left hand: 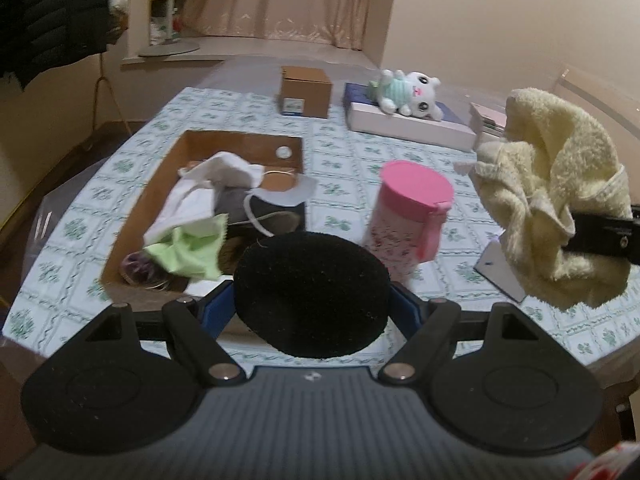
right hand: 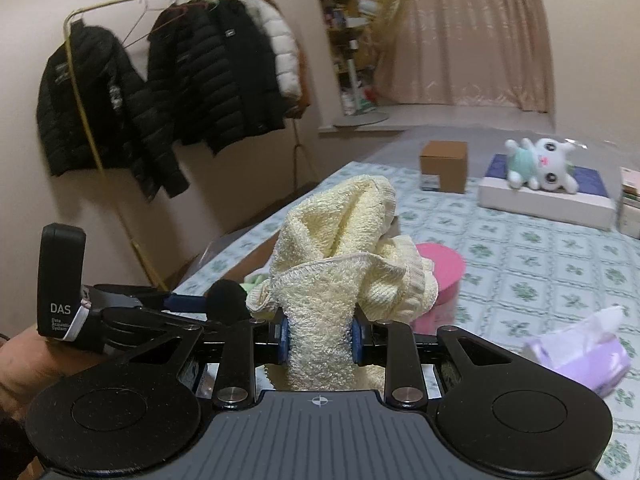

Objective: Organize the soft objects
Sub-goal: 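Carry the black ball in the left tool and towel in the right tool over the box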

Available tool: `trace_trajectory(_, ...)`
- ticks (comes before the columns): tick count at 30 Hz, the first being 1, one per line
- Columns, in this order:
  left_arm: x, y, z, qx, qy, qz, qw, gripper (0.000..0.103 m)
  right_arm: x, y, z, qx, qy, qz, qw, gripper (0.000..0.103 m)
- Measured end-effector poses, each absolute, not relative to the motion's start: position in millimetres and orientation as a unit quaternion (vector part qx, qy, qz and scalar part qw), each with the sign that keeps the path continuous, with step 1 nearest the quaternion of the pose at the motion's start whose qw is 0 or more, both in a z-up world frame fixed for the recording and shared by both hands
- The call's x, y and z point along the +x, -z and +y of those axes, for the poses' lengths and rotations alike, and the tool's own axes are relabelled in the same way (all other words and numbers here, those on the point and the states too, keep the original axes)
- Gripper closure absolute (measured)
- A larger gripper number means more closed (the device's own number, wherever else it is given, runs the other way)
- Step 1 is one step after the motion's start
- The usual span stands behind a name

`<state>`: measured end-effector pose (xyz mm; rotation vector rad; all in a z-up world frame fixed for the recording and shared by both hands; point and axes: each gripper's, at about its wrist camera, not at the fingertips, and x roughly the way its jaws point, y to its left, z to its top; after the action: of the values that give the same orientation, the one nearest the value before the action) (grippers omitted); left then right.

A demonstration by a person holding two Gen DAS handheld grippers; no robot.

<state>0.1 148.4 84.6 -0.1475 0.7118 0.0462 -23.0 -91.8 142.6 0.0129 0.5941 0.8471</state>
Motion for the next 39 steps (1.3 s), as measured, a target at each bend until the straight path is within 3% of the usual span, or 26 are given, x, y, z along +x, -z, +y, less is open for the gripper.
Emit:
trace_trajectory(13, -13, -84, 203, -0.066, -0.072, 0.343, 0.934, 0.025, -5, -131, -26, -0.024, -0.46, 0.3, 0.835, 0.075)
trace_trajectory(24, 23, -71, 254, -0.045, -0.078, 0.357, 0.93, 0.024, 56, -116, 52, 0.004, -0.499, 0.316, 0.807, 0.075)
trace_trajectory(39, 92, -24, 279, 0.01, -0.025, 0.407, 0.913, 0.024, 121, -19, 104, -0.003, -0.441, 0.438, 0.783, 0.074)
